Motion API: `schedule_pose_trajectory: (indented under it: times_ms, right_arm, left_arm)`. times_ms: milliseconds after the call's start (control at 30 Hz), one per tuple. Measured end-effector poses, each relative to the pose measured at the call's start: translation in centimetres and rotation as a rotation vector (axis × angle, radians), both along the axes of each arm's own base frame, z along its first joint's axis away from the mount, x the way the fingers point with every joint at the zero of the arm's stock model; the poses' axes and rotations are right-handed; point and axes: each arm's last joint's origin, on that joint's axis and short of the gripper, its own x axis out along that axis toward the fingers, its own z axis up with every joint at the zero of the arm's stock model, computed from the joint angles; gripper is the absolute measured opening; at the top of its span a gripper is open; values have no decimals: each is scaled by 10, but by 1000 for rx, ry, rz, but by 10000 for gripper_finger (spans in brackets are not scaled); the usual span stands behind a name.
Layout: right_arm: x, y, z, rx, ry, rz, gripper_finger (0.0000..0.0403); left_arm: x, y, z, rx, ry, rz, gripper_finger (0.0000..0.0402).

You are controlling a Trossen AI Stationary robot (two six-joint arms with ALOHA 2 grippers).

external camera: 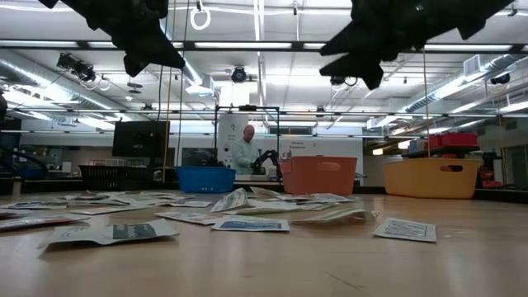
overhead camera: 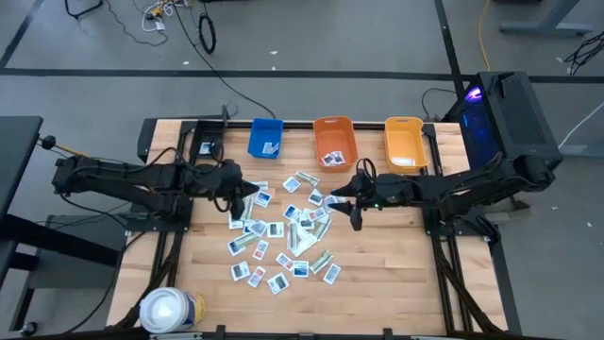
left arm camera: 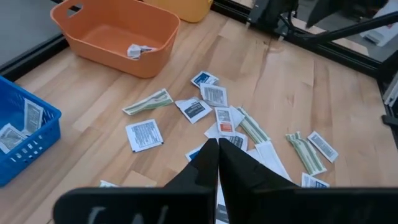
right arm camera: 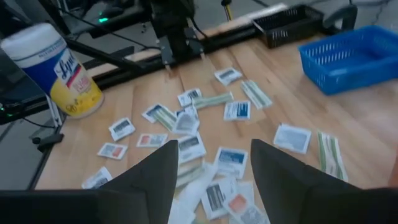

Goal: Pick & Place First Aid Supplies
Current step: Put the bandage into the yellow bin

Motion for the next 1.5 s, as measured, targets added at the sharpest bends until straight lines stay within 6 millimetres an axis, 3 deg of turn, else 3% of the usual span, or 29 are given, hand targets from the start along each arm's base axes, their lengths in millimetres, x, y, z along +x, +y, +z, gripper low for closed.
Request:
schedule_pose_trajectory:
  times_ms: [200,367,667,867,1033,1167,1300,1500]
  right_arm:
    - [13,1,13,-64,8,22,203]
    - [26,2,6,-60,44,22,203]
    - [27,2,3,-32,54,10,203]
    - [27,2,3,-30,54,10,203]
    - [27,2,3,-30,54,10,203]
    - [27,2,3,-22,55,6,203]
    - [27,2,3,-20,54,6,203]
    - [26,3,5,-9,44,29,203]
  left_arm:
    - [0,0,0,3,-1,7,18]
    - [0,0,0,3,-5,7,18]
    - [2,-1,3,16,-25,-31,20]
    - [3,1,2,14,-23,-33,69]
    - [16,1,-3,-26,-32,-99,142]
    - [32,3,-20,-35,41,-98,188]
    - [50,5,-39,1,109,-145,203]
    - [73,4,-60,72,130,-311,195]
